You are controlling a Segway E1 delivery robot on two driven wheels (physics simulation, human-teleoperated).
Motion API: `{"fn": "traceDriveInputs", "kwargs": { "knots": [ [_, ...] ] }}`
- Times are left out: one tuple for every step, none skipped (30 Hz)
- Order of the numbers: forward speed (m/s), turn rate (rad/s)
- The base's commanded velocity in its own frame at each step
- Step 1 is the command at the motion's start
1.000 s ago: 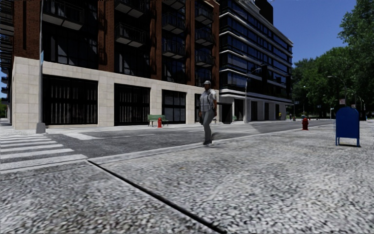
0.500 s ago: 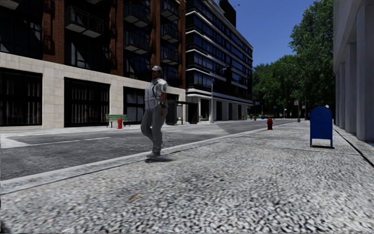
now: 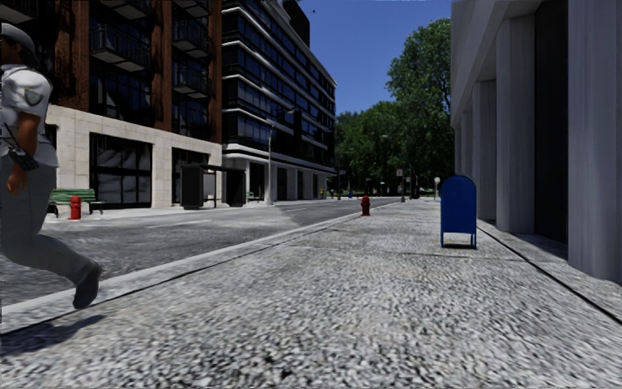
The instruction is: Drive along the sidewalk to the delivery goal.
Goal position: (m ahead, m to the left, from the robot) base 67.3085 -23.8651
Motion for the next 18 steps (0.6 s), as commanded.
{"fn": "traceDriveInputs", "kwargs": {
  "knots": [
    [2.00, -0.24],
    [2.00, -0.06],
    [2.00, 0.00],
    [2.00, 0.00],
    [2.00, 0.00],
    [2.00, 0.00],
    [2.00, 0.00],
    [2.00, -0.20],
    [2.00, -0.20],
    [2.00, -0.39],
    [2.00, -0.51],
    [2.00, -0.57],
    [2.00, -0.57],
    [2.00, -0.59],
    [2.00, -0.59],
    [2.00, -0.59],
    [2.00, -0.59],
    [2.00, -0.59]
  ]
}}
